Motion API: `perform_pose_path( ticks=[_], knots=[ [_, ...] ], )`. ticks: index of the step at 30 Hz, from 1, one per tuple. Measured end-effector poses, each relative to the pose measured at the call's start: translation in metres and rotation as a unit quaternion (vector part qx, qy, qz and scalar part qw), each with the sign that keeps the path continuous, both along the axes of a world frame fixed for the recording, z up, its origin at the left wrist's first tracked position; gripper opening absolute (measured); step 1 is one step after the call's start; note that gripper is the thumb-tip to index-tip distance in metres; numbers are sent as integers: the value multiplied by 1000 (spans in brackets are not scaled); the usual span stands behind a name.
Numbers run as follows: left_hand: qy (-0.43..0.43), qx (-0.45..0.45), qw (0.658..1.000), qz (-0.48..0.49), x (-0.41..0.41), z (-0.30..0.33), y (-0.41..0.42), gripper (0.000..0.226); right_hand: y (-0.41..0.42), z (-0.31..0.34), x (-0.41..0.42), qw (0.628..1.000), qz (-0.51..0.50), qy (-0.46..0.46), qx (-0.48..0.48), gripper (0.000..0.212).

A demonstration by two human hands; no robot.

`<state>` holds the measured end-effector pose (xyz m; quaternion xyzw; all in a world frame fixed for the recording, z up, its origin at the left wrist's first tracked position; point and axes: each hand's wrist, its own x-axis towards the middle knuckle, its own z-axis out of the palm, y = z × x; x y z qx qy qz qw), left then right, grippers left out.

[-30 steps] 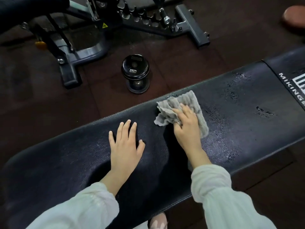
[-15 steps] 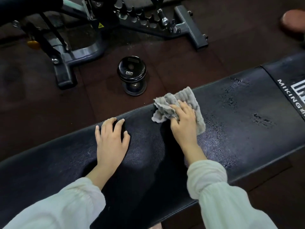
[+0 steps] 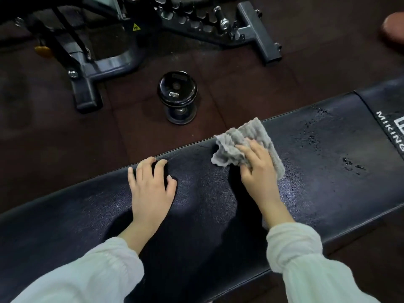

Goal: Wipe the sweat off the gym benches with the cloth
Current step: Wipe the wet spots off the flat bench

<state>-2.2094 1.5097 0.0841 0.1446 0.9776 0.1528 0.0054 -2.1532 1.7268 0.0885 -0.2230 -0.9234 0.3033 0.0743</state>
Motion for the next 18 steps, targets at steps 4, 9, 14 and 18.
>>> perform_pose_path(
  ticks=[4,9,14,18],
  knots=[
    [-8,-7,1000,-9,0,0,-1,43,-18,5,-47,1000,-14,-9,-4,42],
    [-29,-26,999,-27,-1,3,-2,46,-75,5,-23,983,180,-3,-30,46],
    [-18,-15,999,-46,-4,3,-6,42,-28,4,32,984,177,2,1,43],
    [-14,-21,998,-56,-4,2,-9,40,9,2,-3,1000,1,-24,12,47]
  ],
)
